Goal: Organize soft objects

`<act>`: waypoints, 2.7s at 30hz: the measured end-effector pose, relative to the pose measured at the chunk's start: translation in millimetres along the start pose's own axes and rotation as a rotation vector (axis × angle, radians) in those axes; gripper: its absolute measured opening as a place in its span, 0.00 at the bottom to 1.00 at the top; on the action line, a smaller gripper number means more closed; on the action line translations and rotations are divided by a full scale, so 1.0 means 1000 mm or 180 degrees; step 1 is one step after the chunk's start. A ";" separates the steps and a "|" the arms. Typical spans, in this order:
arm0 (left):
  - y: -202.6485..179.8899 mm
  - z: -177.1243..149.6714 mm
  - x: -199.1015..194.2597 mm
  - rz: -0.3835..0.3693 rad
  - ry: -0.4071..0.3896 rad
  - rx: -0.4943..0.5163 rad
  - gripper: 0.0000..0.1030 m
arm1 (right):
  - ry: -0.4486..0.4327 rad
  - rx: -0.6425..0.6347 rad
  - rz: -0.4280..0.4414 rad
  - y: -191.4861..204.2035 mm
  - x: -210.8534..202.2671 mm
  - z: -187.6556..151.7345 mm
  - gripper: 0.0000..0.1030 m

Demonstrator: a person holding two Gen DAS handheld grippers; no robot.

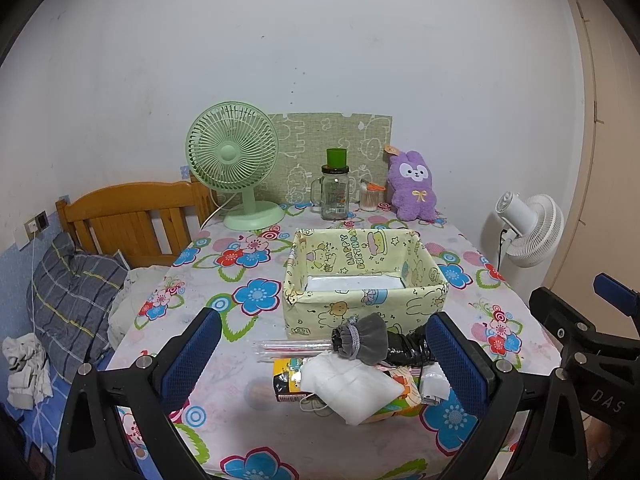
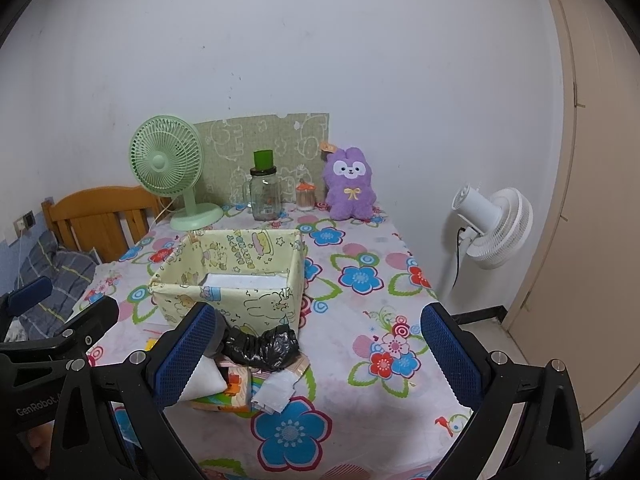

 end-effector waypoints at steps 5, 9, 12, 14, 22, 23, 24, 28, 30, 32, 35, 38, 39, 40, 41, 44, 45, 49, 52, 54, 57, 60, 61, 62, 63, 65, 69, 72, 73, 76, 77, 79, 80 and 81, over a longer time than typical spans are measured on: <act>0.001 -0.001 0.000 0.0002 0.0001 0.0006 1.00 | -0.0019 -0.0008 0.0009 0.001 -0.002 0.000 1.00; 0.001 -0.001 0.000 0.0008 0.0001 0.0006 1.00 | -0.0030 0.0011 0.0005 0.000 -0.003 0.000 1.00; 0.000 -0.001 0.001 0.0008 0.0000 0.0001 1.00 | -0.0030 0.0010 0.0005 0.000 -0.003 0.000 1.00; 0.001 -0.001 0.001 0.0008 0.0005 0.0003 1.00 | -0.0030 0.0010 0.0004 0.000 -0.003 0.000 1.00; -0.002 -0.004 0.005 0.0009 0.0042 0.0009 1.00 | -0.0042 -0.0007 0.0028 0.001 -0.003 0.000 1.00; -0.002 -0.005 0.006 0.0016 0.0048 0.0011 1.00 | -0.0050 -0.0006 0.0029 0.002 -0.004 0.000 1.00; -0.002 -0.005 0.007 0.0021 0.0053 0.0010 0.99 | -0.0053 -0.0003 0.0037 0.002 -0.004 0.000 1.00; -0.002 -0.006 0.013 0.0033 0.0083 0.0001 0.98 | -0.0012 0.0013 0.0075 0.004 0.003 0.000 0.98; -0.001 -0.007 0.019 0.0023 0.0116 -0.0004 0.98 | 0.0016 0.0020 0.0098 0.005 0.008 0.000 0.96; -0.003 -0.010 0.026 -0.0021 0.0163 0.0016 0.98 | 0.0041 0.0022 0.0117 0.007 0.012 0.000 0.96; -0.008 -0.014 0.036 -0.0059 0.0228 0.0069 0.98 | 0.0081 -0.0004 0.0141 0.011 0.021 0.000 0.96; -0.012 -0.018 0.047 -0.0063 0.0300 0.0101 0.98 | 0.0130 -0.0033 0.0179 0.016 0.031 -0.002 0.96; -0.013 -0.020 0.052 -0.0076 0.0329 0.0102 0.98 | 0.0152 -0.0044 0.0187 0.018 0.035 -0.003 0.96; -0.013 -0.021 0.055 -0.0081 0.0345 0.0088 0.97 | 0.0170 -0.0056 0.0196 0.019 0.038 -0.005 0.96; -0.011 -0.022 0.058 -0.0093 0.0355 0.0049 0.97 | 0.0183 -0.0065 0.0208 0.021 0.042 -0.006 0.96; -0.007 -0.024 0.066 -0.0135 0.0342 -0.0066 0.95 | 0.0231 -0.0078 0.0241 0.025 0.054 -0.009 0.96; -0.006 -0.026 0.070 -0.0129 0.0350 -0.0081 0.95 | 0.0248 -0.0073 0.0262 0.026 0.058 -0.011 0.96; -0.005 -0.032 0.081 -0.0111 0.0419 -0.0100 0.95 | 0.0323 -0.0079 0.0299 0.031 0.072 -0.016 0.96; -0.007 -0.037 0.090 -0.0121 0.0482 -0.0079 0.95 | 0.0390 -0.0084 0.0317 0.035 0.083 -0.021 0.96; -0.008 -0.038 0.095 -0.0122 0.0507 -0.0058 0.95 | 0.0429 -0.0085 0.0320 0.038 0.089 -0.024 0.96; -0.011 -0.041 0.102 -0.0113 0.0536 -0.0025 0.95 | 0.0468 -0.0096 0.0320 0.041 0.098 -0.027 0.96; -0.012 -0.044 0.108 -0.0125 0.0591 -0.0010 0.95 | 0.0521 -0.0109 0.0324 0.044 0.106 -0.029 0.95; -0.012 -0.045 0.110 -0.0119 0.0611 -0.0003 0.95 | 0.0543 -0.0117 0.0336 0.046 0.109 -0.030 0.95; -0.012 -0.045 0.112 -0.0110 0.0621 0.0001 0.95 | 0.0561 -0.0127 0.0350 0.048 0.111 -0.031 0.95; -0.011 -0.046 0.113 -0.0094 0.0638 0.0003 0.95 | 0.0575 -0.0137 0.0360 0.050 0.113 -0.031 0.95; -0.010 -0.047 0.117 -0.0052 0.0687 0.0024 0.95 | 0.0607 -0.0168 0.0386 0.055 0.117 -0.031 0.95; -0.006 -0.046 0.120 0.0025 0.0719 0.0083 0.95 | 0.0633 -0.0267 0.0434 0.067 0.122 -0.029 0.94; -0.003 -0.046 0.123 0.0021 0.0747 0.0082 0.95 | 0.0649 -0.0328 0.0487 0.078 0.126 -0.027 0.94; -0.002 -0.046 0.124 0.0019 0.0755 0.0082 0.95 | 0.0655 -0.0347 0.0499 0.081 0.127 -0.026 0.94; 0.002 -0.047 0.128 -0.0020 0.0788 0.0071 0.95 | 0.0689 -0.0399 0.0540 0.091 0.134 -0.026 0.94; 0.003 -0.048 0.130 -0.0033 0.0800 0.0079 0.95 | 0.0708 -0.0416 0.0554 0.095 0.136 -0.026 0.94; 0.004 -0.049 0.133 -0.0054 0.0818 0.0093 0.94 | 0.0754 -0.0450 0.0567 0.101 0.142 -0.027 0.94; 0.004 -0.050 0.134 -0.0076 0.0831 0.0094 0.94 | 0.0773 -0.0482 0.0576 0.105 0.144 -0.027 0.94; 0.003 -0.051 0.135 -0.0099 0.0841 0.0097 0.94 | 0.0780 -0.0511 0.0580 0.109 0.146 -0.028 0.92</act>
Point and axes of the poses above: each gripper's, at about its wrist camera, not at the fingertips, and x roughly the way its jaws point, y to its left, z to its top, the point moved 9 cm from there along x, roughly the way its jaws point, and after that the axes turned 14 degrees about y, right-handed, at the moved point
